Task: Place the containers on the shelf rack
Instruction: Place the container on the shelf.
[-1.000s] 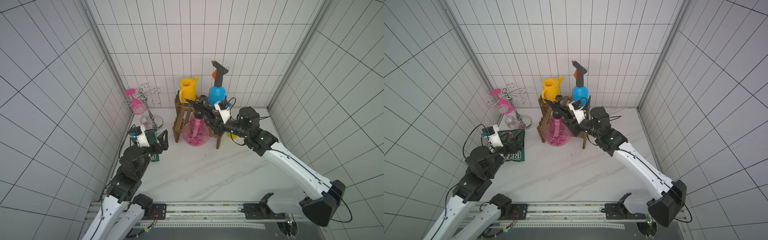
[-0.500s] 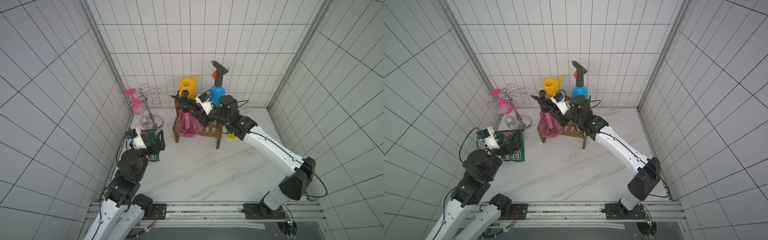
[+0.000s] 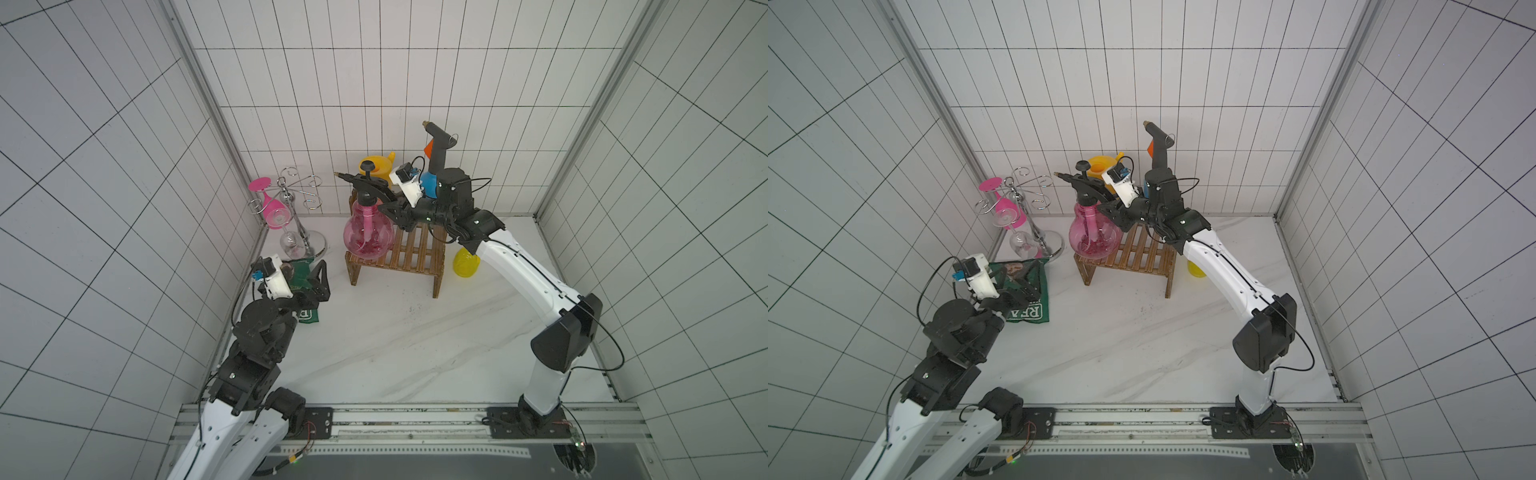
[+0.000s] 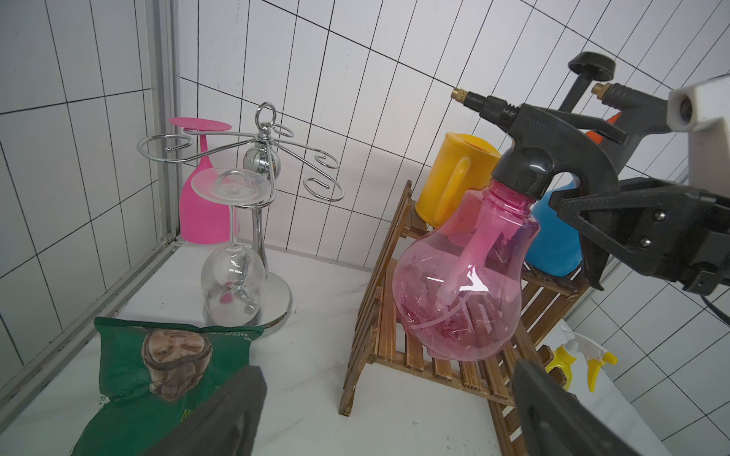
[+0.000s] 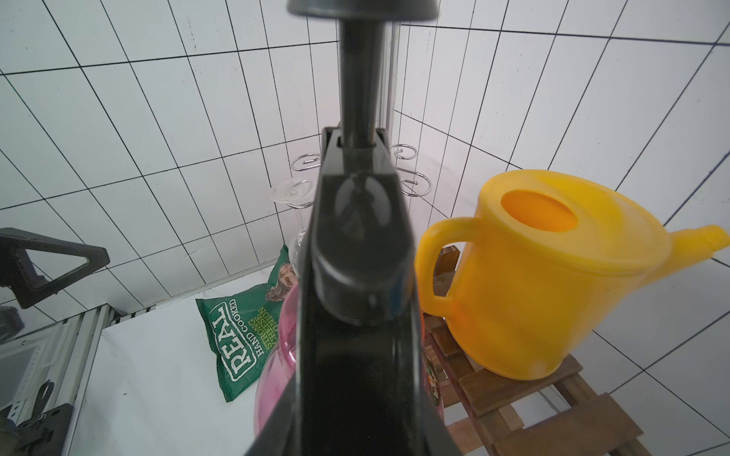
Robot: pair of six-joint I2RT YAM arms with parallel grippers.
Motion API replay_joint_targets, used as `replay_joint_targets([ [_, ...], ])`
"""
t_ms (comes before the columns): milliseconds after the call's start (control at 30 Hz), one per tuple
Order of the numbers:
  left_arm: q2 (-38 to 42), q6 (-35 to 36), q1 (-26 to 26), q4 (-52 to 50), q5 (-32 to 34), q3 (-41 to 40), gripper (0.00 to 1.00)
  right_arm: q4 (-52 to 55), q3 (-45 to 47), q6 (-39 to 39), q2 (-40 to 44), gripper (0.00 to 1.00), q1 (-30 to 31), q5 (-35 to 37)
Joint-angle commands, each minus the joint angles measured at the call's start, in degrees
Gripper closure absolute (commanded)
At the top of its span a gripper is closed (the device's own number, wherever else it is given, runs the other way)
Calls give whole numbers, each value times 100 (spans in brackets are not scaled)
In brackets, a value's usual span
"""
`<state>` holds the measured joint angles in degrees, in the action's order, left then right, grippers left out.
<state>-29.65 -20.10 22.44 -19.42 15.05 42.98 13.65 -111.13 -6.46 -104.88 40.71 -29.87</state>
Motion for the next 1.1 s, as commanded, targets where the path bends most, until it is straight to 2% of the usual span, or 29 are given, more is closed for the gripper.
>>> replay_joint_targets([
  [0, 47, 85, 3, 99, 27, -96, 1, -197, -391, -47, -105, 100, -37, -126],
  [833, -18, 73, 4, 208, -14, -115, 1, -384, -569, -208, -596, 96, -112, 67],
  [933, -23, 72, 6, 222, -25, -115, 1, -390, -556, -175, -620, 92, -124, 89],
  [1067, -32, 68, 5, 230, -18, -109, 1, -402, -495, -147, -605, 80, -133, 73],
])
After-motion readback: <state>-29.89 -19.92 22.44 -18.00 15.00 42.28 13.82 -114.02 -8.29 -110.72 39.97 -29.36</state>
